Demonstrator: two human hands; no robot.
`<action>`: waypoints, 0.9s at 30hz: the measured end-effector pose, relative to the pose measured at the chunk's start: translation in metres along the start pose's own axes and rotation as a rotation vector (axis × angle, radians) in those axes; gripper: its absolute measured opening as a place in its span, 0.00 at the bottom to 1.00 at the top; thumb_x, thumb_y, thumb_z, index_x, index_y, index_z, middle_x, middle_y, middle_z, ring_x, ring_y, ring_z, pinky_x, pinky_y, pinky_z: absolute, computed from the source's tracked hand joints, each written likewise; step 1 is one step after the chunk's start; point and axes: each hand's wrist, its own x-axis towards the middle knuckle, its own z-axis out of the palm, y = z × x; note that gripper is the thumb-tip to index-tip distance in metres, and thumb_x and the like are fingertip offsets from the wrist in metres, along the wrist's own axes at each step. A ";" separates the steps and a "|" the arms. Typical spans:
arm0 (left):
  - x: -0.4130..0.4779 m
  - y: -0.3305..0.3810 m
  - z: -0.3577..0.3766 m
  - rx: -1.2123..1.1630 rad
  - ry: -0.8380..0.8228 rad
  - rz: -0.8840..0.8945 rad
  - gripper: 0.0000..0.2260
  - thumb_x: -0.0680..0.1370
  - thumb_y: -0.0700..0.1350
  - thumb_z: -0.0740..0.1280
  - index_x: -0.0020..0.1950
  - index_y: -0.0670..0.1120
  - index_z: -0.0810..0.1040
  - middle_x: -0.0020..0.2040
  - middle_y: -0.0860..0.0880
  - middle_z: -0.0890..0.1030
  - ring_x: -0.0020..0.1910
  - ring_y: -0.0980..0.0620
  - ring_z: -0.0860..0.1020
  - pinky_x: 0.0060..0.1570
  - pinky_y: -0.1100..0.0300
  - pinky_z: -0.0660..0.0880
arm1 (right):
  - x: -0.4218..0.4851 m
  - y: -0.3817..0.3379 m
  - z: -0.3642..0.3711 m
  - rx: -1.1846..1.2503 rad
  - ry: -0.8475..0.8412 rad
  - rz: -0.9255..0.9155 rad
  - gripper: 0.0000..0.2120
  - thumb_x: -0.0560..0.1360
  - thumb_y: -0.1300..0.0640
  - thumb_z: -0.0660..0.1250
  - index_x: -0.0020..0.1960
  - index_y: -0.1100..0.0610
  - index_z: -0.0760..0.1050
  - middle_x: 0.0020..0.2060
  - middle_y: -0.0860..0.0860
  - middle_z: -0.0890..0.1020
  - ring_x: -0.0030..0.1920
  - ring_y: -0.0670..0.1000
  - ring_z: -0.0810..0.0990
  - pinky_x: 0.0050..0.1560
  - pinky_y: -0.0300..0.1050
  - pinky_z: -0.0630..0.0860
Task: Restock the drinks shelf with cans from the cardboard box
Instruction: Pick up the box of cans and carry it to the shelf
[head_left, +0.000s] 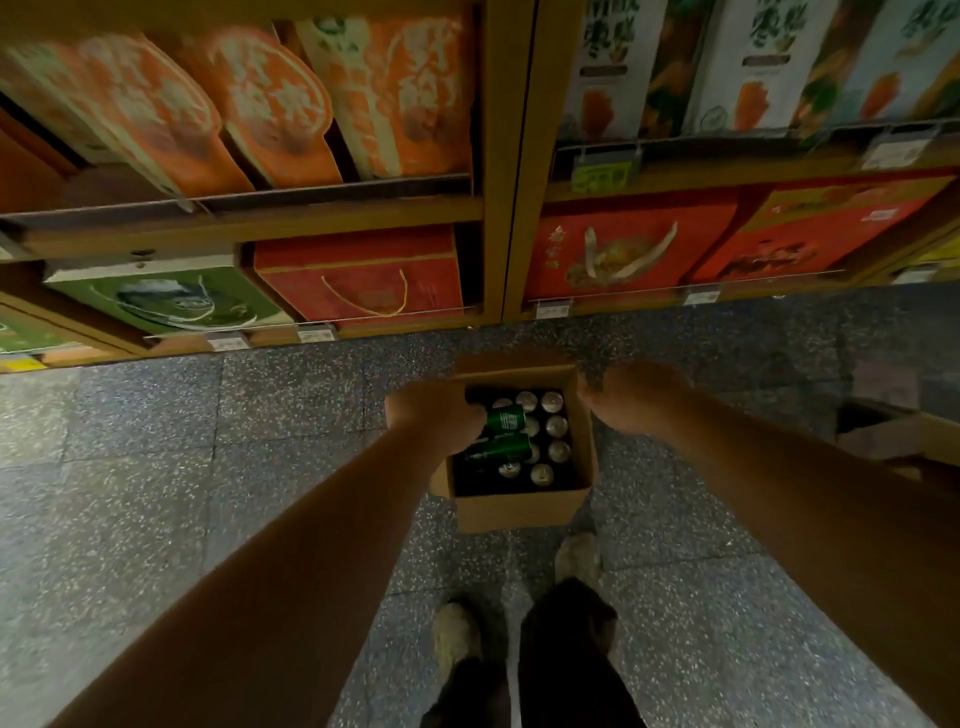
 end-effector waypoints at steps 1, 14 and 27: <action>0.011 0.001 0.007 -0.002 -0.004 -0.022 0.21 0.78 0.61 0.55 0.62 0.49 0.73 0.52 0.47 0.78 0.46 0.46 0.76 0.36 0.59 0.65 | 0.016 0.002 0.005 0.003 -0.001 -0.001 0.25 0.80 0.38 0.51 0.32 0.54 0.66 0.29 0.52 0.69 0.29 0.52 0.68 0.39 0.48 0.68; 0.161 0.018 0.165 -0.221 -0.134 -0.337 0.26 0.76 0.60 0.63 0.68 0.45 0.67 0.61 0.42 0.75 0.57 0.41 0.76 0.45 0.52 0.69 | 0.204 0.045 0.146 0.088 -0.011 0.102 0.16 0.77 0.46 0.60 0.56 0.56 0.72 0.46 0.56 0.77 0.47 0.58 0.76 0.47 0.49 0.73; 0.256 -0.018 0.252 -0.386 -0.134 -0.520 0.18 0.77 0.54 0.62 0.53 0.41 0.81 0.51 0.40 0.82 0.51 0.40 0.80 0.46 0.54 0.74 | 0.307 0.055 0.218 0.151 0.070 0.363 0.23 0.77 0.42 0.57 0.56 0.58 0.78 0.52 0.61 0.80 0.52 0.64 0.79 0.53 0.56 0.76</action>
